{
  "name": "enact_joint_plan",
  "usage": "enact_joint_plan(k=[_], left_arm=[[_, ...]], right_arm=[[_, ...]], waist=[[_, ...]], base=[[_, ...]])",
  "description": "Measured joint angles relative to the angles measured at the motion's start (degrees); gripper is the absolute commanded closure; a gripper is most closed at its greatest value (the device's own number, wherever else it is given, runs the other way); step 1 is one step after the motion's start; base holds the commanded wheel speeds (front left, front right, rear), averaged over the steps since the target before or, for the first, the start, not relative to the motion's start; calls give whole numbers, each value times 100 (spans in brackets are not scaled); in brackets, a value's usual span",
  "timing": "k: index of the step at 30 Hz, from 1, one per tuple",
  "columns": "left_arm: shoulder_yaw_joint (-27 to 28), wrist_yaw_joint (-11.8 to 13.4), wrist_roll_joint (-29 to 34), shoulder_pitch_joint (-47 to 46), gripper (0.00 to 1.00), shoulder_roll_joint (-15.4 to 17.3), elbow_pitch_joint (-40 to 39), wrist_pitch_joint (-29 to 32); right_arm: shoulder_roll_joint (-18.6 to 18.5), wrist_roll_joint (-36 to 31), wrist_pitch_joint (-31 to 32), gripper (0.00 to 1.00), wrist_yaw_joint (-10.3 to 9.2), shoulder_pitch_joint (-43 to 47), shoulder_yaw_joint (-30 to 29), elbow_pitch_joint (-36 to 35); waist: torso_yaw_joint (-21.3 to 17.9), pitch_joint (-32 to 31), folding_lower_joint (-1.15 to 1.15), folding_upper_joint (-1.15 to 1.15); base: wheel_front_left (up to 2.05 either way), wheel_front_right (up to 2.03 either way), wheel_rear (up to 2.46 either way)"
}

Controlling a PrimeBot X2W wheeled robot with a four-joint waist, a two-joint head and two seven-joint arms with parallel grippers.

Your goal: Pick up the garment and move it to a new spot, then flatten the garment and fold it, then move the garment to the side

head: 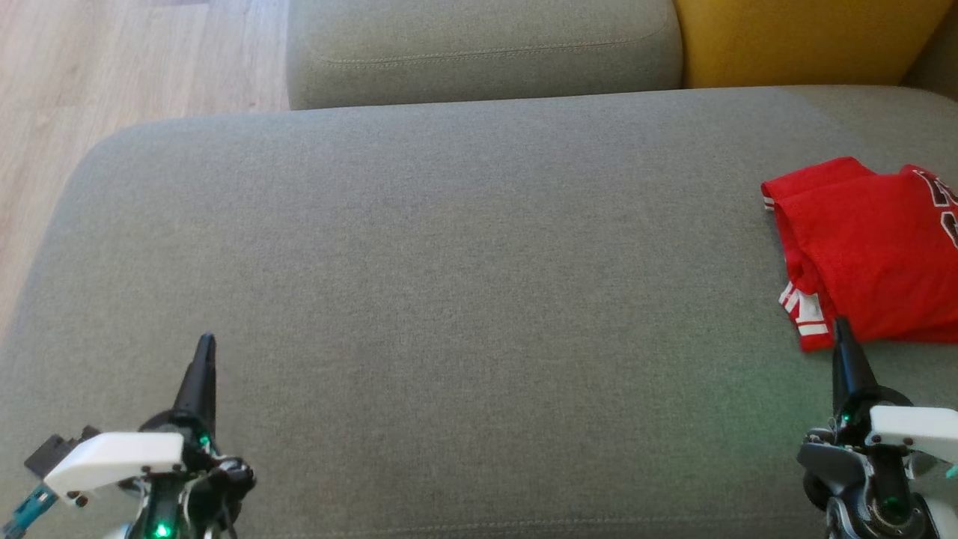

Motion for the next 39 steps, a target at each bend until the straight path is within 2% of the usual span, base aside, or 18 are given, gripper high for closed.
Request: enact_joint_plan(k=[10,39], left_arm=[[149,-102,-541,-115,100,-44,23,148],[220,-102,-550,-116,100,-62,25,176]], right_arm=[[13,603,8,100,0,-80,-57,99],[56,603,52,100,0,-80,-96,105]], waist=[[1,2,0,0],[1,2,0,0]], base=[[0,0,0],[0,0,0]])
